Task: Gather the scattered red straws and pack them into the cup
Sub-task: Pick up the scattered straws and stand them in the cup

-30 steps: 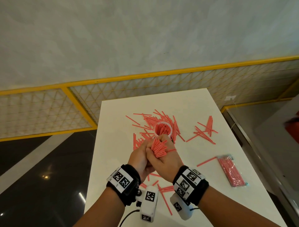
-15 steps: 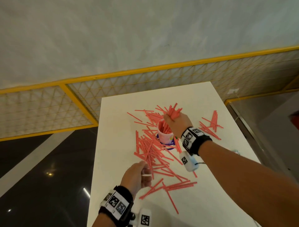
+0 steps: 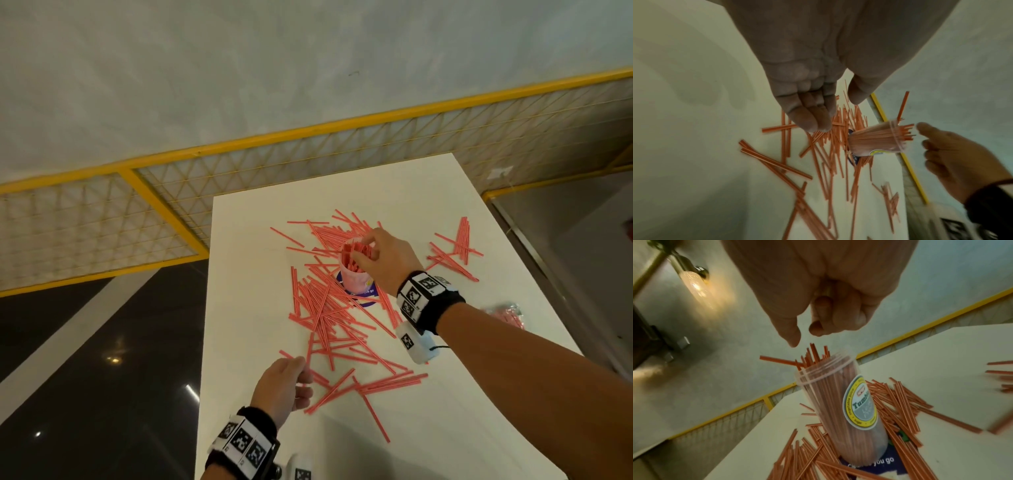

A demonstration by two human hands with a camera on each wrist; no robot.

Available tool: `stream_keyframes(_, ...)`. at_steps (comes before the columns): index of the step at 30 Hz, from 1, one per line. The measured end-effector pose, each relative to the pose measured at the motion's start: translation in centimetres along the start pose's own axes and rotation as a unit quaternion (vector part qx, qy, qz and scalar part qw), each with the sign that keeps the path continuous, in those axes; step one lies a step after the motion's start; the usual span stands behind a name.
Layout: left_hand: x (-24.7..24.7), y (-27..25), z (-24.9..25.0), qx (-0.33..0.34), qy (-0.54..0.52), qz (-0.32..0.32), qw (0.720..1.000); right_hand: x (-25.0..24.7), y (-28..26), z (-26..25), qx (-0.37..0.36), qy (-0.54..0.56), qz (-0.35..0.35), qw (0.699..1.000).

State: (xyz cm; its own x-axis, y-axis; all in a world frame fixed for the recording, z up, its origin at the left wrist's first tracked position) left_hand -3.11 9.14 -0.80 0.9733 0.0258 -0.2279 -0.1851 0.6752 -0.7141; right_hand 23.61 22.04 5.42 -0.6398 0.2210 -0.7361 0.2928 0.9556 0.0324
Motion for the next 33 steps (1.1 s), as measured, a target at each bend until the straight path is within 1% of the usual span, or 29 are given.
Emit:
stream_keyframes(3, 0.4, 1.0, -1.1, 0.018, 0.046, 0.014, 0.999, -1.0, -2.7, 1.4, -0.005, 0.034, 0.021, 0.999)
stream_keyframes(5, 0.7, 1.7, -1.8, 0.054, 0.114, 0.027, 0.992, -0.7, -5.3, 3.4, -0.012, 0.024, 0.018, 0.999)
stream_keyframes(6, 0.7, 2.2, -2.2, 0.087, 0.182, 0.042, 0.978, -0.2, -6.7, 4.9, -0.009, -0.004, 0.008, 1.0)
stream_keyframes(8, 0.5, 3.1, -2.8, 0.155, 0.321, 0.093, 0.93, 0.9, -9.1, 7.7, 0.008, -0.106, -0.038, 0.994)
stream_keyframes(9, 0.4, 3.6, -2.9, 0.177, 0.361, 0.119, 0.908, 1.6, -10.3, 9.1, 0.021, -0.164, -0.07, 0.984)
stream_keyframes(11, 0.3, 4.4, -3.3, 0.184, 0.411, 0.151, 0.88, 2.8, -12.4, 11.1, 0.058, -0.24, -0.116, 0.962)
stream_keyframes(13, 0.4, 5.2, -3.6, 0.165, 0.456, 0.16, 0.86, 3.9, -14.2, 11.9, 0.082, -0.246, -0.122, 0.958)
stream_keyframes(15, 0.8, 5.8, -3.8, 0.164, 0.487, 0.154, 0.844, 5.2, -15.4, 11.9, 0.066, -0.245, -0.106, 0.961)
stream_keyframes(17, 1.5, 6.3, -3.7, 0.178, 0.499, 0.143, 0.836, 6.4, -16.0, 11.7, 0.033, -0.242, -0.098, 0.965)
stream_keyframes(19, 2.5, 6.7, -3.4, 0.199, 0.511, 0.124, 0.827, 7.4, -16.3, 11.4, -0.01, -0.24, -0.118, 0.963)
stream_keyframes(21, 3.6, 6.6, -2.9, 0.229, 0.533, 0.099, 0.809, 7.9, -16.6, 11.0, -0.06, -0.244, -0.155, 0.955)
stream_keyframes(23, 4.4, 6.3, -2.5, 0.25, 0.541, 0.091, 0.798, 7.3, -16.9, 10.4, -0.069, -0.225, -0.164, 0.958)
stream_keyframes(25, 4.9, 5.8, -2.3, 0.271, 0.528, 0.092, 0.8, 6.5, -17.7, 9.9, -0.079, -0.214, -0.151, 0.962)
stream_keyframes(26, 5.0, 5.6, -2.3, 0.288, 0.527, 0.087, 0.795, 6.2, -18.2, 9.7, -0.088, -0.223, -0.151, 0.959)
stream_keyframes(27, 5.1, 5.3, -2.3, 0.31, 0.534, 0.072, 0.783, 6.2, -18.9, 9.7, -0.098, -0.233, -0.16, 0.954)
stream_keyframes(30, 5.2, 4.9, -2.7, 0.36, 0.593, 0.009, 0.72, 7.0, -20.6, 9.9, -0.096, -0.276, -0.22, 0.931)
stream_keyframes(32, 5.2, 5.2, -2.6, 0.382, 0.613, -0.005, 0.692, 7.7, -21.0, 10.2, -0.103, -0.28, -0.222, 0.928)
stream_keyframes(33, 5.2, 5.4, -2.6, 0.399, 0.615, -0.005, 0.68, 8.0, -21.0, 10.2, -0.12, -0.275, -0.214, 0.93)
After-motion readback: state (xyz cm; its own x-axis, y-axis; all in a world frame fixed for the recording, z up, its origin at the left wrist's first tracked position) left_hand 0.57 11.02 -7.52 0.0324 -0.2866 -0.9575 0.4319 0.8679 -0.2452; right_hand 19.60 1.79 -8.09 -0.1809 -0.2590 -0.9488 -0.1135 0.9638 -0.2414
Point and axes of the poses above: each hand's wrist, its own y-axis towards the middle knuckle, its own x-axis out of the palm, z = x × y, the point moved 2 cm from there along y, towards the middle knuckle, and after that the axes turned 12 degrees about z, right-handed, at the moved point
